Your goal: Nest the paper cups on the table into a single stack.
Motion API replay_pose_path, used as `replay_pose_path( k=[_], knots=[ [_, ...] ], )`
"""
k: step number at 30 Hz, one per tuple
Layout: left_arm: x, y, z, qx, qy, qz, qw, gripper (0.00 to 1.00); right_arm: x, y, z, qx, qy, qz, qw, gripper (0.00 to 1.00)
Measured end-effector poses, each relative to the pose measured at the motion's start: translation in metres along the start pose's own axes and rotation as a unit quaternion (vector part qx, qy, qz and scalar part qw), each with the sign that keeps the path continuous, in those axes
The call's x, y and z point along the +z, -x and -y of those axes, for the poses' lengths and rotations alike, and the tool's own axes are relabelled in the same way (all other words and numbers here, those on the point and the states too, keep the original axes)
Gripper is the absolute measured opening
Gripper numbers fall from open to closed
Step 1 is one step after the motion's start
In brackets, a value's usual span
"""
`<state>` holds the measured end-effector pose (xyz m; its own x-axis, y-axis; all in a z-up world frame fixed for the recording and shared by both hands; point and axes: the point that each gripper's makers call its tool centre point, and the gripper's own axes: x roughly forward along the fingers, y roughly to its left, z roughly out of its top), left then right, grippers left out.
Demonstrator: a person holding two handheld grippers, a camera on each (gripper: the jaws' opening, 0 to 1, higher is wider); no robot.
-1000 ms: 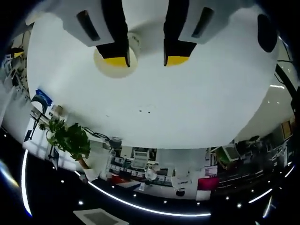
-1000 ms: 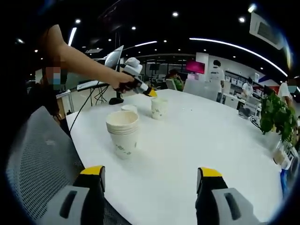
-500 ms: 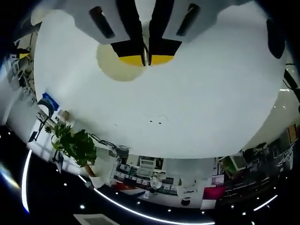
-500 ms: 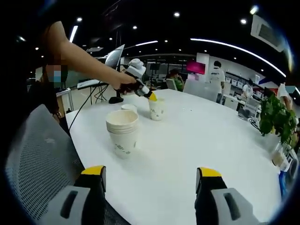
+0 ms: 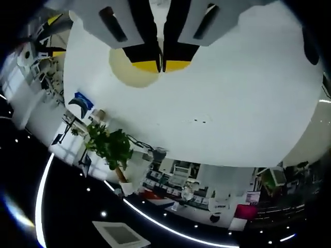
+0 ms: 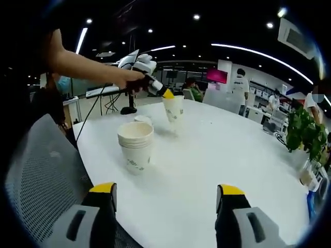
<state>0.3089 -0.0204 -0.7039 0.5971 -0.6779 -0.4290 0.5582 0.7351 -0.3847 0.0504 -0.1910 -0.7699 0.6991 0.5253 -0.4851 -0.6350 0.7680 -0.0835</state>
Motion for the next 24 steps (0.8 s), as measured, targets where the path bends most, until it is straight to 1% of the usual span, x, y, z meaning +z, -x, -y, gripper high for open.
replay_pose_path(
  k=[2,7,9,10,12,15,19,21,22,24],
  knots=[
    [0.003,0.012,0.013,-0.010,0.001,0.002,1.0000,0.00,0.000,0.000,0.000,0.001,0.001,0.001,1.0000,0.80],
    [0.004,0.034,0.035,-0.028,-0.001,-0.001,0.9996,0.00,0.000,0.000,-0.001,0.001,0.001,0.000,1.0000,0.81],
    [0.003,0.045,0.052,-0.038,0.000,0.002,0.9993,0.00,0.001,0.000,-0.002,0.003,0.005,0.001,1.0000,0.82],
    [0.003,0.048,0.057,-0.044,-0.001,0.002,0.9990,0.00,0.002,0.000,-0.003,0.005,0.007,0.003,1.0000,0.82],
    [0.001,0.055,0.068,-0.056,-0.008,-0.005,0.9984,0.00,0.004,0.000,-0.004,0.007,0.011,0.009,0.9999,0.83],
    [-0.004,0.067,0.089,-0.078,-0.017,-0.015,0.9967,0.00,0.010,0.001,-0.002,0.000,0.022,0.023,0.9995,0.87],
    [-0.015,0.079,0.112,-0.106,-0.026,-0.035,0.9934,0.00,0.009,0.001,-0.004,0.007,0.017,0.023,0.9996,0.89],
    [-0.020,0.081,0.119,-0.115,-0.030,-0.048,0.9918,0.00,0.010,0.001,-0.004,0.007,0.020,0.023,0.9995,0.89],
    [-0.024,0.083,0.122,-0.117,-0.041,-0.055,0.9907,0.00,0.010,0.001,-0.005,0.008,0.019,0.024,0.9995,0.89],
    [-0.029,0.085,0.125,-0.114,-0.064,-0.059,0.9897,0.00,0.010,0.001,-0.005,0.010,0.018,0.025,0.9995,0.90]
  ],
)
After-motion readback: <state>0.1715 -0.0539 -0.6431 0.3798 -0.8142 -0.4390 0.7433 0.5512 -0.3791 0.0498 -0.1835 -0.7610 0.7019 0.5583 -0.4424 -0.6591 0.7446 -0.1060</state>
